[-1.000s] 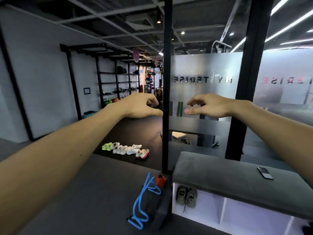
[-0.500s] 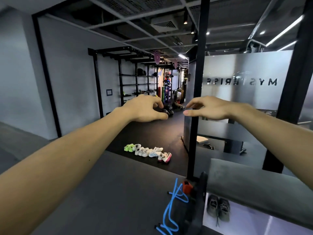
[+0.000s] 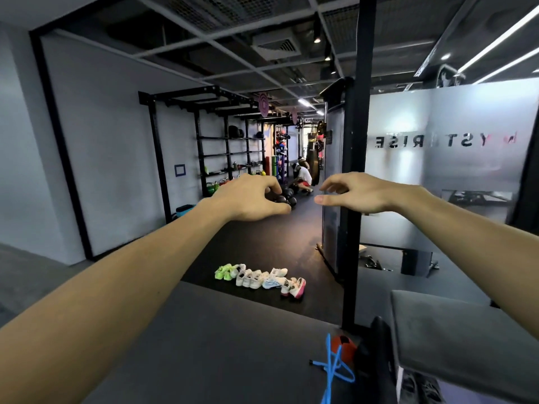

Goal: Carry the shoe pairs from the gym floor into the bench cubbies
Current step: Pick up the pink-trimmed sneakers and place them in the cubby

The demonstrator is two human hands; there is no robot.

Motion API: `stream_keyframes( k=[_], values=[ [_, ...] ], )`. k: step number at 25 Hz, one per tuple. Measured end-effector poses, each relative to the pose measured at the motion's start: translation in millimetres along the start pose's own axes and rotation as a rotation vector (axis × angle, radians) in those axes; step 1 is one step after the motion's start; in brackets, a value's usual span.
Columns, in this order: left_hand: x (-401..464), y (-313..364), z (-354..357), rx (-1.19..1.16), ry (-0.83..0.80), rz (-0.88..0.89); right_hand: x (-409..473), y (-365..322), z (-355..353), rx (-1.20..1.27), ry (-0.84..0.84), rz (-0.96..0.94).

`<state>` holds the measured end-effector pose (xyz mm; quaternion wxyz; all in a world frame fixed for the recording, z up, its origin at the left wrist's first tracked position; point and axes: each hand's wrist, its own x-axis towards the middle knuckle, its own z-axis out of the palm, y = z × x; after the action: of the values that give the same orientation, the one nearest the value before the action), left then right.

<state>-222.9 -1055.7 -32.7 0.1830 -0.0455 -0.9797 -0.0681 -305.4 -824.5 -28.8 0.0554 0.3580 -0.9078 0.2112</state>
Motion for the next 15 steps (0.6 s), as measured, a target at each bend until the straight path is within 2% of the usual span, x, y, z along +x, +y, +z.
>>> stream_keyframes(
  k=[15],
  values=[
    [276, -273, 70, 0.019, -0.010, -0.054, 381, 60, 85, -0.039, -0.026, 0.036]
  ],
)
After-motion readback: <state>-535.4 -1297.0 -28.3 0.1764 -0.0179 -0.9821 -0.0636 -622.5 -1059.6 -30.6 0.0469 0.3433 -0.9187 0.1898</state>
